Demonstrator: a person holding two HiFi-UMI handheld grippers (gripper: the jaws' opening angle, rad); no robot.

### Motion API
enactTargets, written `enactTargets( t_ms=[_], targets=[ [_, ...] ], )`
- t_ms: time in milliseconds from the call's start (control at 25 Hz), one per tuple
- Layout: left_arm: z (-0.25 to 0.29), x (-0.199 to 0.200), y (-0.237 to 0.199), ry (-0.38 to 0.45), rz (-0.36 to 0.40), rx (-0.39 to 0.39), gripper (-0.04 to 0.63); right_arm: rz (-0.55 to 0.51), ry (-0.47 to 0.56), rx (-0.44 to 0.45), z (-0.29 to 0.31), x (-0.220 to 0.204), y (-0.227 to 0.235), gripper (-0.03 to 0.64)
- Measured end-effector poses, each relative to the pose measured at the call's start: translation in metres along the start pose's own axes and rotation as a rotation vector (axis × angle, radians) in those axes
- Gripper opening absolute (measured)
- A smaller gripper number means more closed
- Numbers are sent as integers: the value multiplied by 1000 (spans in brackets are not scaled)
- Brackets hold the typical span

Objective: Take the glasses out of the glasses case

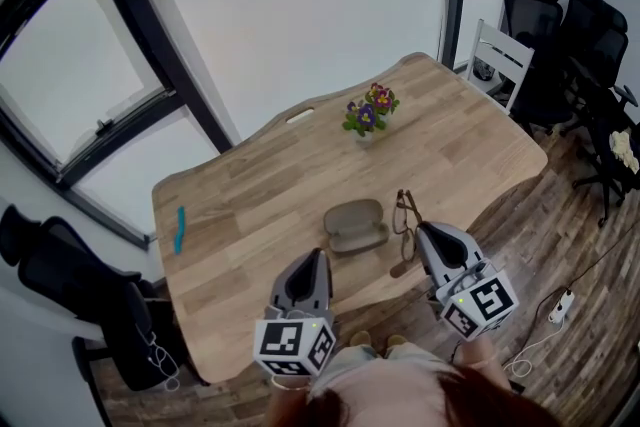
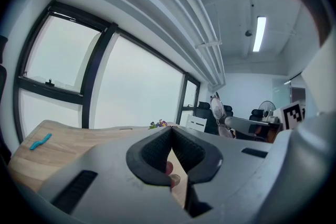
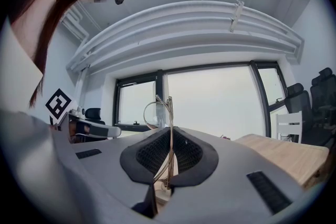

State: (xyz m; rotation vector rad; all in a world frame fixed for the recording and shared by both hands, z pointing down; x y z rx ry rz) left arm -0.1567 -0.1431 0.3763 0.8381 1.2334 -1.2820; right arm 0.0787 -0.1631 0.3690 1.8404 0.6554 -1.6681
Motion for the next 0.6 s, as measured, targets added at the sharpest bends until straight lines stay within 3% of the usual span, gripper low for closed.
enactTargets(
  t_ms=[600],
  targets=[
    [1,-7,-2,-10,-2,7,0,-2,-9,5,-1,-3,0,12]
  ],
)
Point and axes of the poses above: the fingertips, and each gripper's own axes: z forward along the fingers, y to its right, x out of its top, the point moved 7 cm from there along -z, backward along the fingers, and after that the axes turned 12 degrees about x, right-handed, at the moved point
